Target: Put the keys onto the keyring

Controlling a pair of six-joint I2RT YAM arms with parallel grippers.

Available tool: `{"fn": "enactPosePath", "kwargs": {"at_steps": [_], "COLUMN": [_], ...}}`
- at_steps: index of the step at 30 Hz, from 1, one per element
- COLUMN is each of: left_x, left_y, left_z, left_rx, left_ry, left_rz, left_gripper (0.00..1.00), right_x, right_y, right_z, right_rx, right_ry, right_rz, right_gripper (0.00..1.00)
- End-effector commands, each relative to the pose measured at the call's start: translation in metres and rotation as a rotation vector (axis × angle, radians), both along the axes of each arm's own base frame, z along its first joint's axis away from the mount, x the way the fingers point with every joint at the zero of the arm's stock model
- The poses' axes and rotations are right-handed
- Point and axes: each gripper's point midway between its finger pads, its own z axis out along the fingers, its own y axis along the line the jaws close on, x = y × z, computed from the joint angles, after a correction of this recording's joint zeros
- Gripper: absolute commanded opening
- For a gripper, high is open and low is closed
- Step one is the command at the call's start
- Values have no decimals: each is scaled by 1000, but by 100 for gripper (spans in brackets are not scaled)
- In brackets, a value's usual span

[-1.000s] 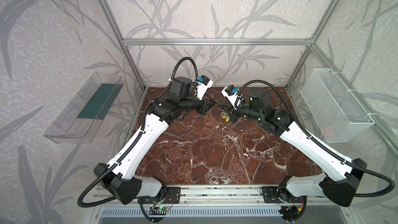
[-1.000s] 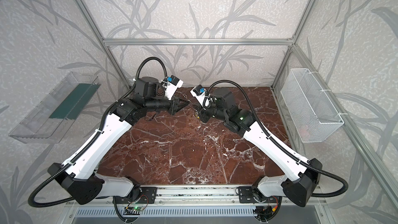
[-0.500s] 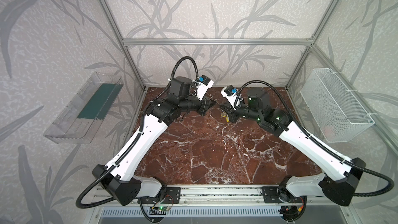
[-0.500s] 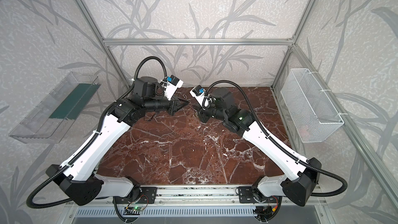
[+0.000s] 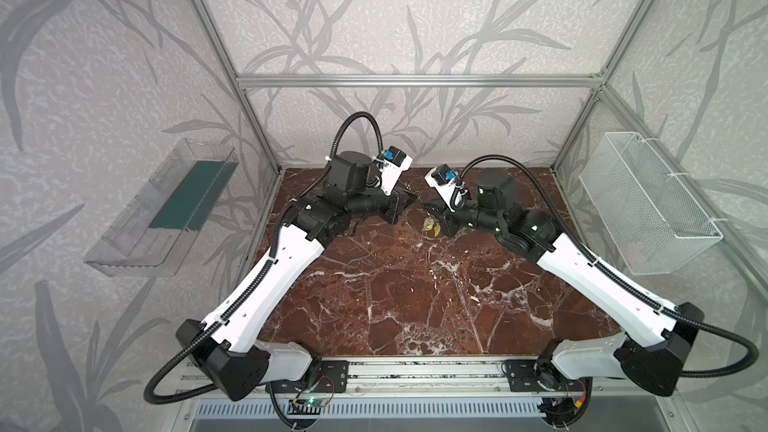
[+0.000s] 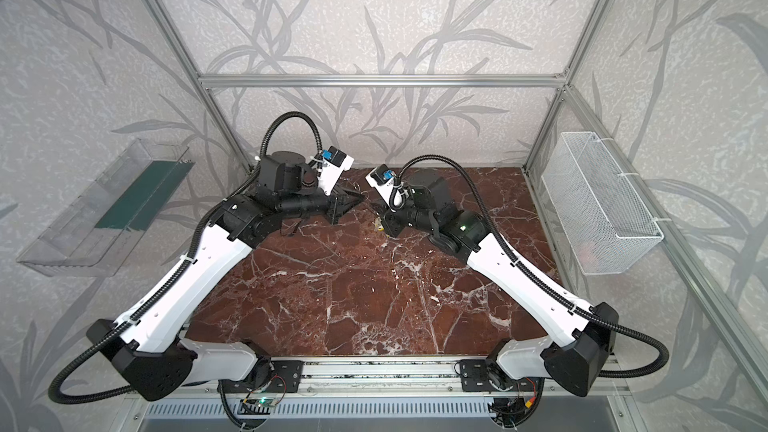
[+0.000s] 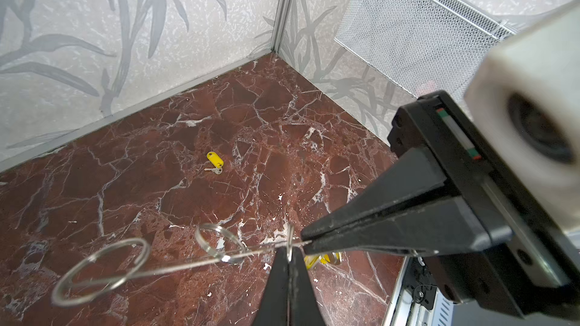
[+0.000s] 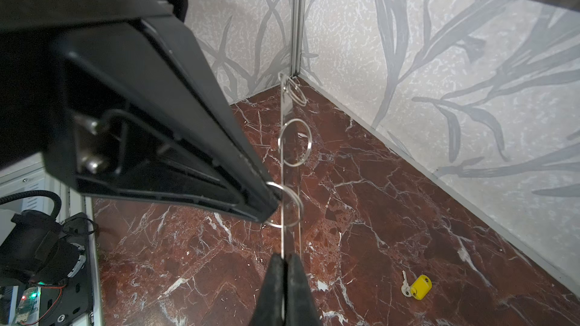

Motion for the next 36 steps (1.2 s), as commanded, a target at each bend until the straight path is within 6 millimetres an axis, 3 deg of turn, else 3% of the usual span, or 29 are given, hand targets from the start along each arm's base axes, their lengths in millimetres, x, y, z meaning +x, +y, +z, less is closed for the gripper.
{"fn": "enactPosePath", "kwargs": {"at_steps": [1,11,13,15,19,28,36], "left_x": [7,6,6,7,7,1,-5], "left_y": [2,-2,-3,-2,-4,-12,-26], "left_z": [14,8,10,13,24,57,79], "left_rx": [-36,-109,-142,-166,-207,-313,-402], "left_ry": [-71,-90,-100,-103,-121,-233,-229], "left_rz": [46,69,70,82,77,9,-92], "left_gripper": [0,0,0,0,0,0,0], "right_x": [-6,-15,-16,-13,-8,14,20], "right_y": [7,13,12,8,-6,-46,-48], "right_z": [24,33,36,38,46,71,93], "right_rx": [60,122,135,142,206,482,641], "right_ry": [-24,-3,3,4,24,139,182], "right_rz": [32,73,74,52,31,4,86], "right_gripper": [0,0,13,15,26,28,28]}}
